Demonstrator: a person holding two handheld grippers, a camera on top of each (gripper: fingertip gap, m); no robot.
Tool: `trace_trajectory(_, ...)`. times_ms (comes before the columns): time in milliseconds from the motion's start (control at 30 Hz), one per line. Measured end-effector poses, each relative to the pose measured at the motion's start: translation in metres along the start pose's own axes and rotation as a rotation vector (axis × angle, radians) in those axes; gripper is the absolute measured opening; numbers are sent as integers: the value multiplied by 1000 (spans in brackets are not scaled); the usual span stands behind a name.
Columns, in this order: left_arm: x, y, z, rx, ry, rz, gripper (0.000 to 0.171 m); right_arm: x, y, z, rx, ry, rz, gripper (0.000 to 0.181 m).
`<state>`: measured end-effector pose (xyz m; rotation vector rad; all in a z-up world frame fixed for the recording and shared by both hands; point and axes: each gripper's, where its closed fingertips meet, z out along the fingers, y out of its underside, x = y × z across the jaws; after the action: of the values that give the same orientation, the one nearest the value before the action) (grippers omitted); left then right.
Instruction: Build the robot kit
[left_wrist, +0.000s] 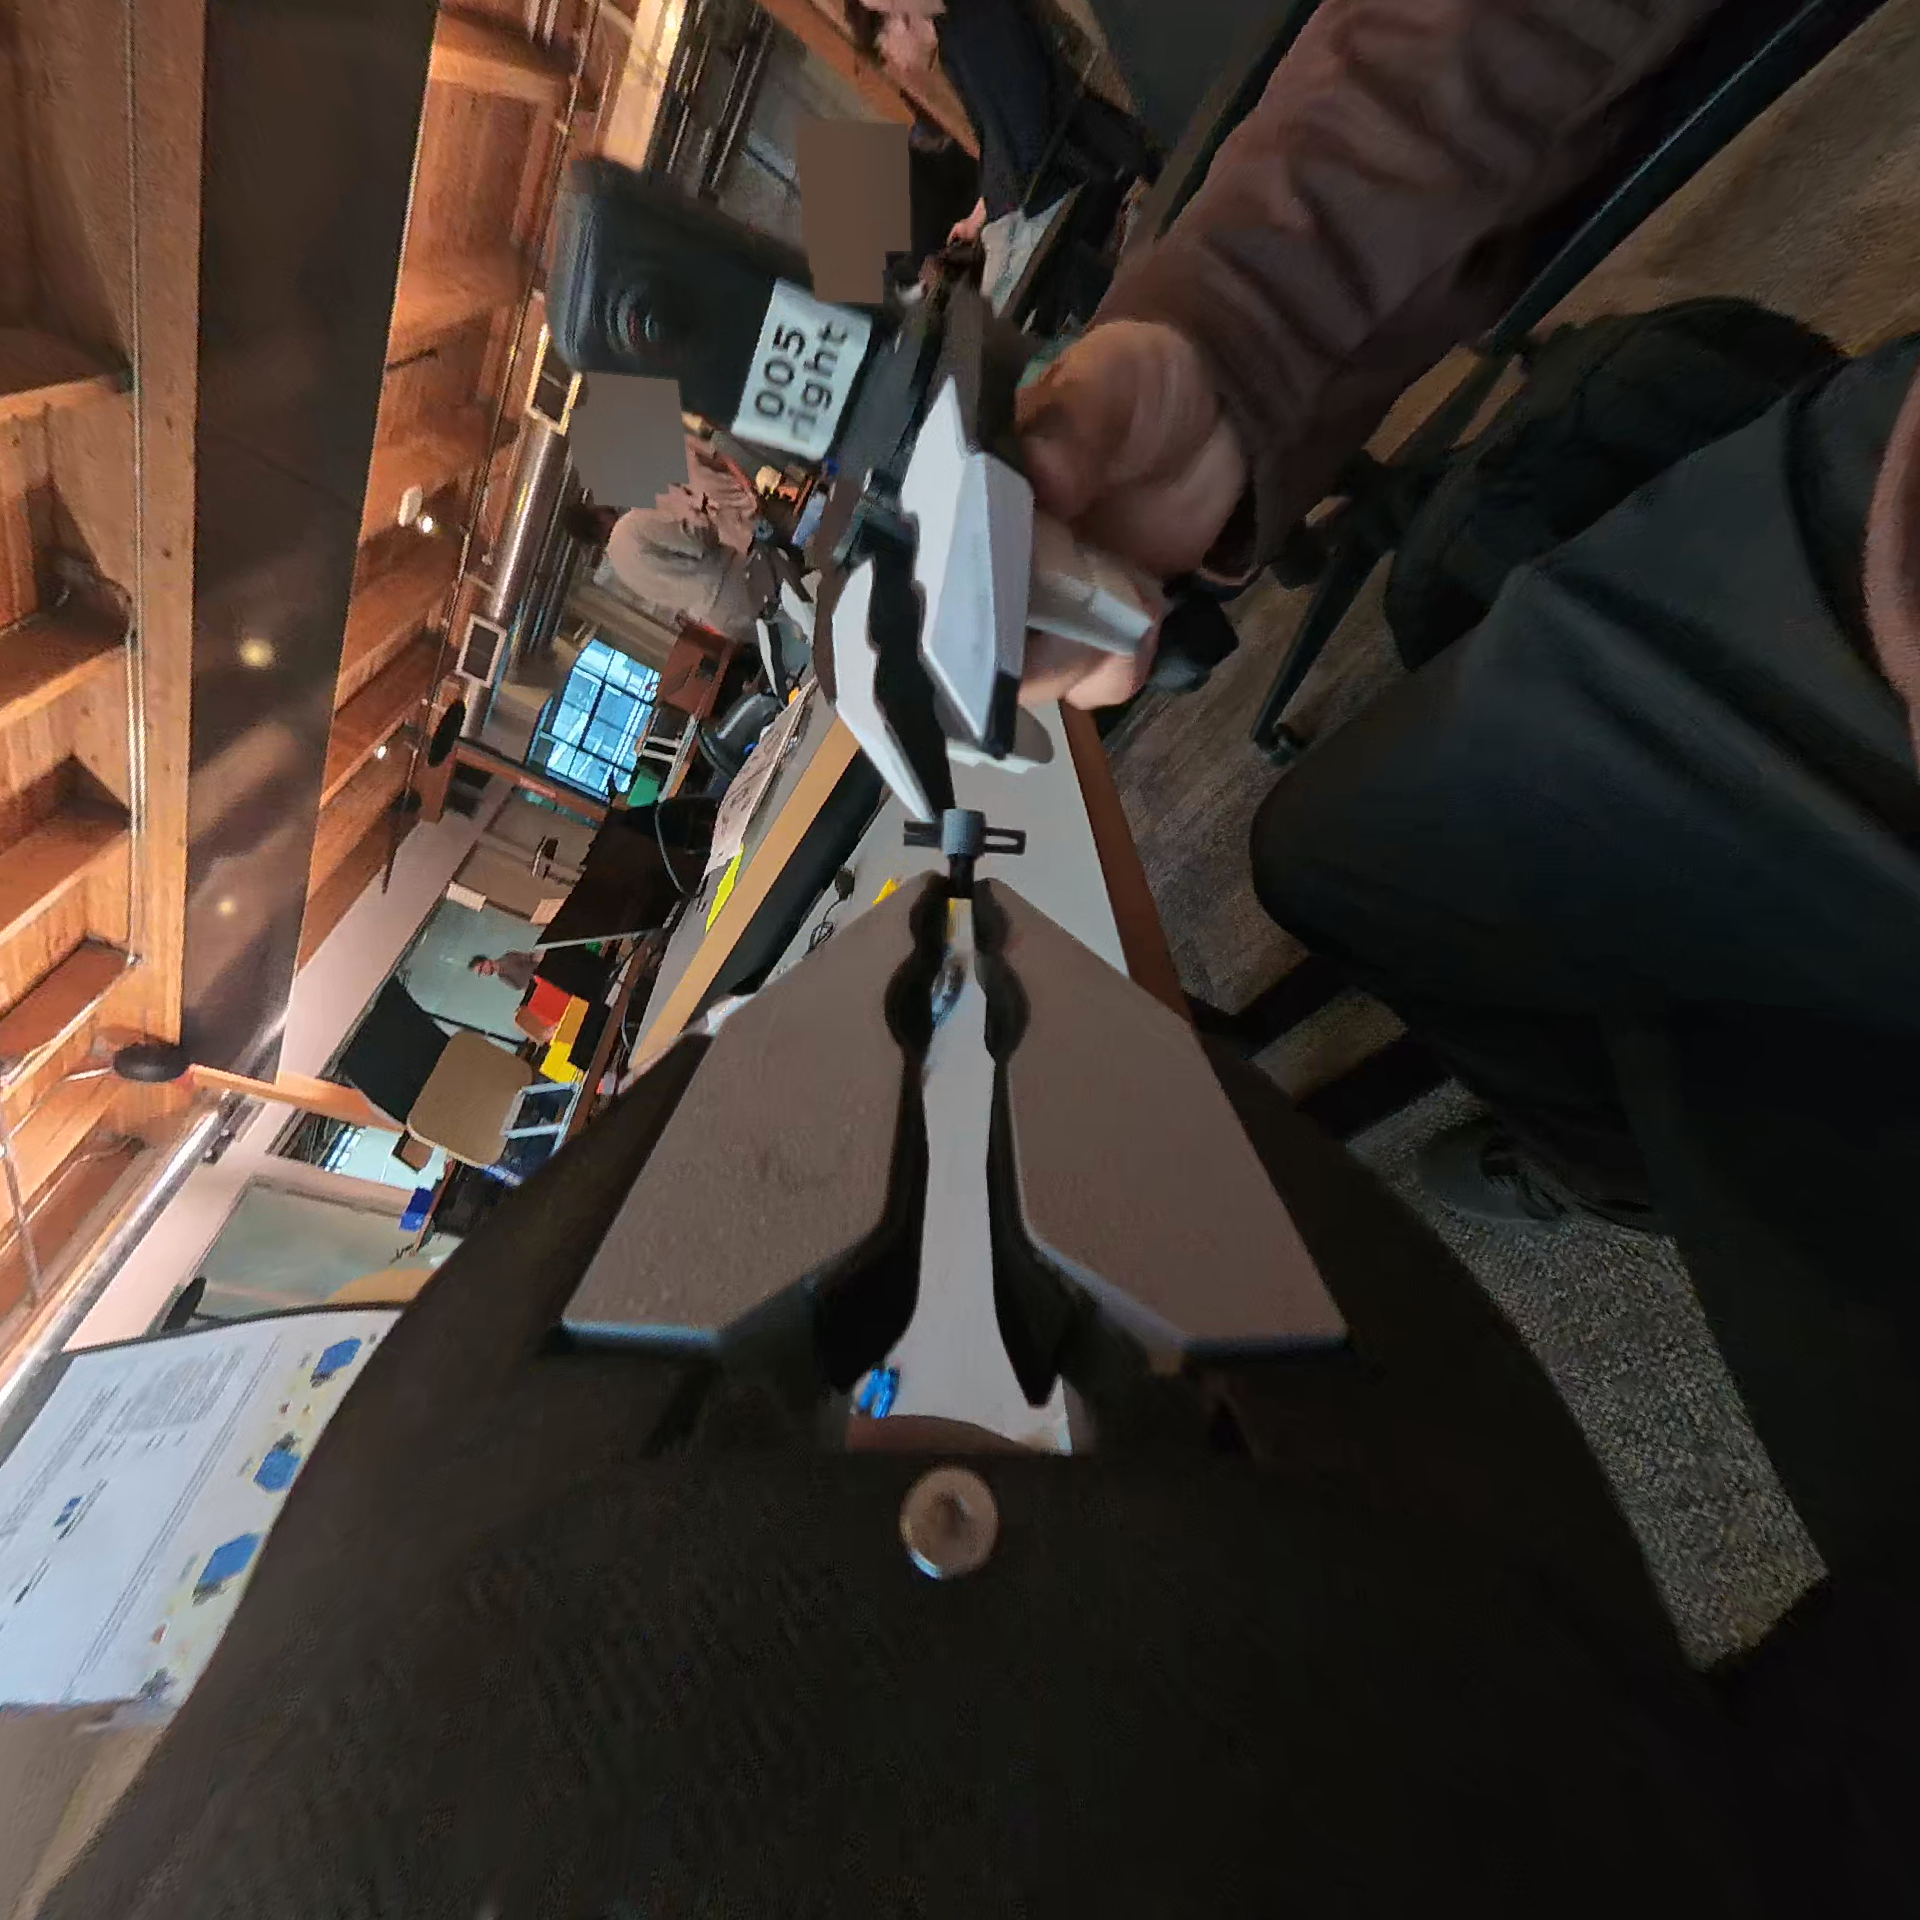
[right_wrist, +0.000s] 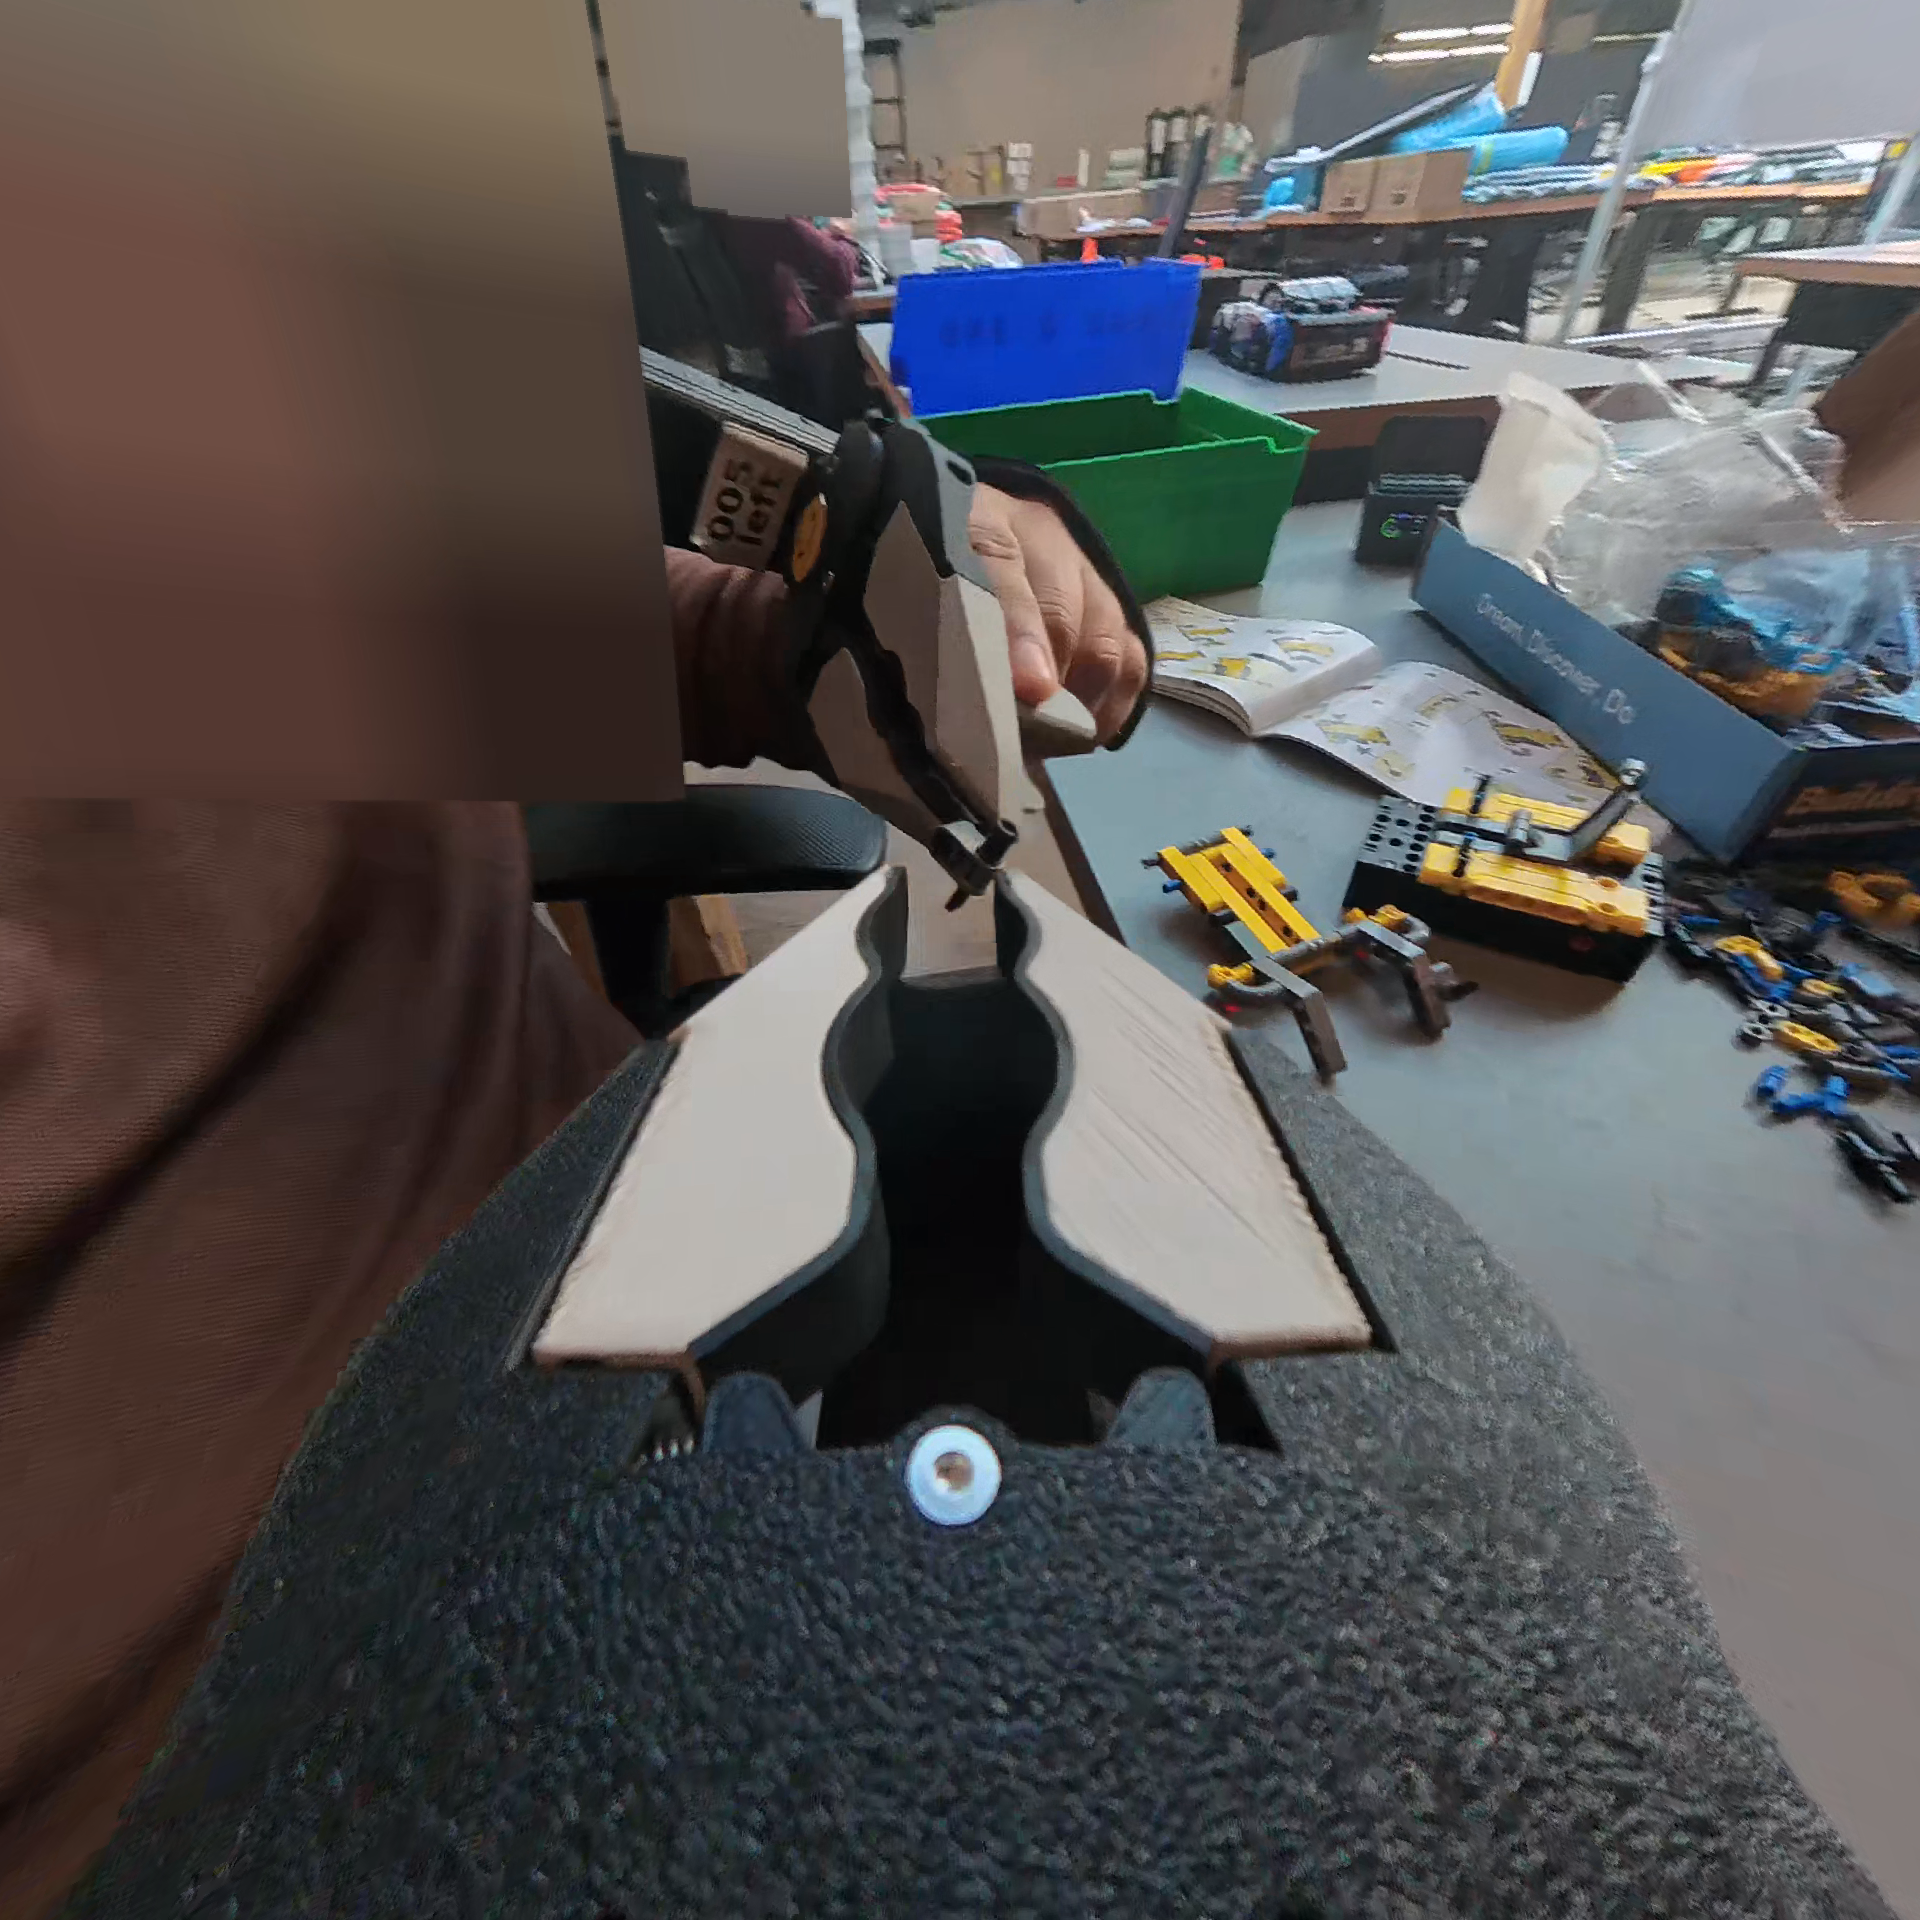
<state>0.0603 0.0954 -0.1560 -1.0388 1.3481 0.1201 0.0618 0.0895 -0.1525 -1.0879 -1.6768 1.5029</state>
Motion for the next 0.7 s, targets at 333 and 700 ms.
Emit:
trace_trajectory(333, 0, -16, -8, 68, -14, -23, 2, -16, -8, 10, 71, -174, 84, 5)
trace_trajectory(700, 8, -9, -4, 9, 14, 34, 2, -19, 0, 13, 40, -192, 128, 6)
